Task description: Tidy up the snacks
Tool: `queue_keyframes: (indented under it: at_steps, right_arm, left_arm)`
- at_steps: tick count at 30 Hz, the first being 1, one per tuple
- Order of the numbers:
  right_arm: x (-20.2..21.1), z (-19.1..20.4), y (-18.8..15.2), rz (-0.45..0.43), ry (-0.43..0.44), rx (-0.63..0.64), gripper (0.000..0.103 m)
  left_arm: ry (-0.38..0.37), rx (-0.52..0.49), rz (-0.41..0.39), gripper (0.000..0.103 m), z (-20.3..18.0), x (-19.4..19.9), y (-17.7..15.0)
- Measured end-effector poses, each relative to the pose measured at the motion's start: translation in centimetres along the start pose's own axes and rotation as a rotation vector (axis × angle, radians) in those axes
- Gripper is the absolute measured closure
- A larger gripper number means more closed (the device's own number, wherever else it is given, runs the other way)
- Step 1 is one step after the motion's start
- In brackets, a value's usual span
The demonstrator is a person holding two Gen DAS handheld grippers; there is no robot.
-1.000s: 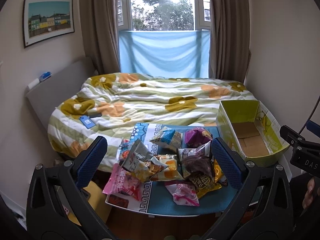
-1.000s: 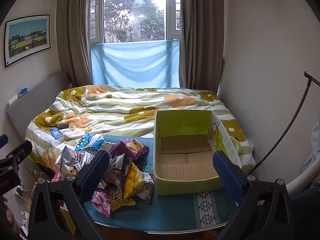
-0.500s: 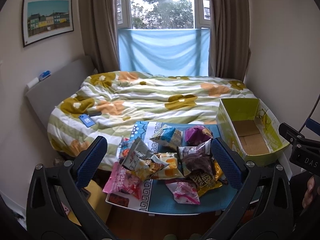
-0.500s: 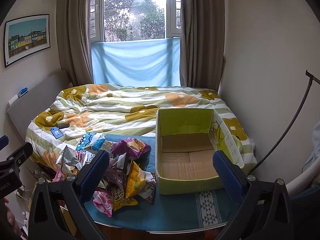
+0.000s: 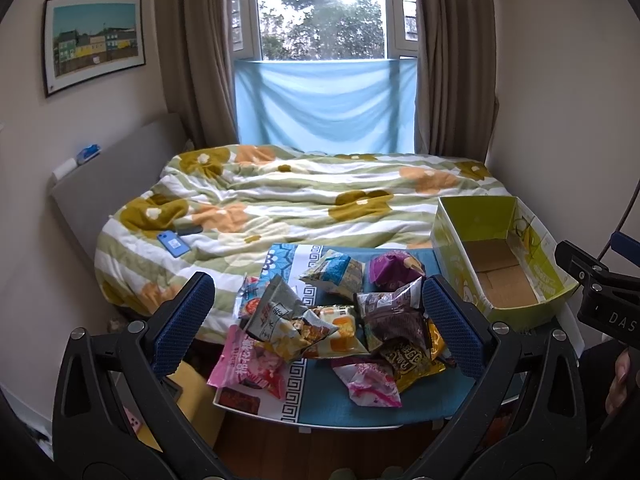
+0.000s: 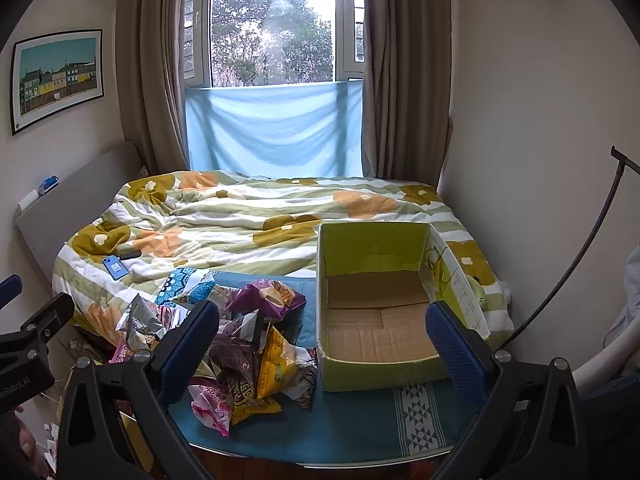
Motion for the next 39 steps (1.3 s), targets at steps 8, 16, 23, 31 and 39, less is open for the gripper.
queue_keyframes:
  at_steps: [8, 16, 23, 31, 39]
  right_arm:
    - [0.1, 0.1, 0.1, 0.003, 0.000, -0.002, 0.000]
    - [0.1, 0.1, 0.0, 0.004, -0.001, -0.002, 0.000]
    - [0.1, 0.1, 0.0, 0.003, 0.000, -0.001, 0.000]
    - [0.4, 0.3, 0.1, 0.002, 0.003, -0.004, 0.000]
    - [0.9, 0.5, 0.0, 0.010, 0.015, -0.002, 0.000]
  left_arm:
    - [-0.005, 0.005, -0.001, 0.000, 0.1, 0.2, -0.1]
    - [-0.002, 0.005, -0.007, 0.000, 0.2, 0.3, -0.1]
    - [-0.001, 0.010, -0.016, 0.000, 0.3, 0.7, -0.2]
    - [0.005, 0.012, -0.024, 0.000, 0.3, 1.2, -0.4]
    - [0.015, 0.037, 0.004, 0.000, 0.8, 1.8, -0.5]
Point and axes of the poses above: each gripper's, at about its wrist camera, not at the fingertips, and x roughly against the way its jaws point, z to its left, y to its top, the point moved 5 cm from there along -x, roughly the way its jaws point, and after that the axes turned 1 degree about x, right-handed, at the moved point
